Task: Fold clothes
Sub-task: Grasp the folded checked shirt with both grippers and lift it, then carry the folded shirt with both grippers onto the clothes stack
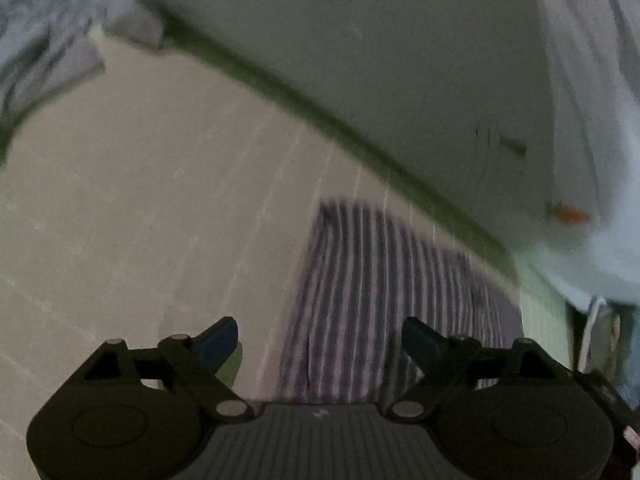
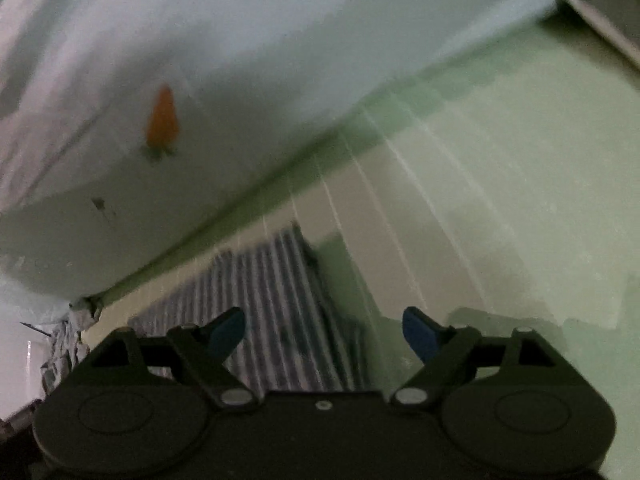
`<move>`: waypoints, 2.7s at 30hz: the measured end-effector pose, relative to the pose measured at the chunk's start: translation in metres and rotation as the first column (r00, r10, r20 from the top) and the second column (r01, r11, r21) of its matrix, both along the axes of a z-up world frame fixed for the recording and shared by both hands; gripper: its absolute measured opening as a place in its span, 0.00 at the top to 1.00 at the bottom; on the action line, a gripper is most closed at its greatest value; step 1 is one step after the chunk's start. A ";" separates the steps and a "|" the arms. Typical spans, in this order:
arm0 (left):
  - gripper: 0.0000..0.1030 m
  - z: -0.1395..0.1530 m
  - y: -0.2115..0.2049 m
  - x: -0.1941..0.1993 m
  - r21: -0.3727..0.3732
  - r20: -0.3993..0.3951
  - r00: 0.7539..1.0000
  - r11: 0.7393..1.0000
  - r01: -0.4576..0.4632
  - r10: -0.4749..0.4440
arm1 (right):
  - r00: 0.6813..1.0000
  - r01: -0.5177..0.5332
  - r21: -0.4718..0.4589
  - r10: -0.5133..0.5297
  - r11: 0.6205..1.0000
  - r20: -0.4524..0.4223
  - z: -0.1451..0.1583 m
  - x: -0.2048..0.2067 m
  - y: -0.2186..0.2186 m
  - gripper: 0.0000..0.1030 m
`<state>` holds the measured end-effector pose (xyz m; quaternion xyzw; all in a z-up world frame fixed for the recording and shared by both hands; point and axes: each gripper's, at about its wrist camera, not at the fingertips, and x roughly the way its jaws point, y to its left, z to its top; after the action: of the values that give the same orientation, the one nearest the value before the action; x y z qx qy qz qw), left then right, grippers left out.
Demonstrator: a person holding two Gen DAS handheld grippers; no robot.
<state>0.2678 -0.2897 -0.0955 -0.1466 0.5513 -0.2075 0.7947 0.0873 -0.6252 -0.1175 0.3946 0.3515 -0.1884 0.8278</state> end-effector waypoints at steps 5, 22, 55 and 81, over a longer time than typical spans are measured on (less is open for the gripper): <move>0.12 -0.018 -0.012 -0.007 0.012 -0.035 0.998 0.998 0.058 -0.057 | 1.000 -0.027 0.081 0.027 0.996 -0.010 -0.016 -0.003 0.008 0.13; 0.38 -0.030 -0.042 -0.003 -0.105 -0.037 0.990 0.985 0.134 -0.138 | 0.972 -0.231 0.009 0.231 0.973 -0.044 -0.012 0.065 0.050 0.00; 0.73 0.038 -0.075 -0.236 -0.132 -0.008 0.852 0.845 0.518 -0.524 | 0.998 0.061 0.078 -0.059 0.995 -0.024 0.036 -0.216 0.116 0.70; 0.73 0.121 -0.465 -0.379 -0.243 0.225 0.751 0.711 0.660 -0.620 | 0.978 0.173 -0.155 -0.151 0.973 0.145 0.138 -0.390 -0.252 0.70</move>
<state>-0.1117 -0.7550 0.0258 -0.0546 0.4767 -0.5624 0.6734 -0.3027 -0.8768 0.0207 0.3629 0.2453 -0.2579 0.8612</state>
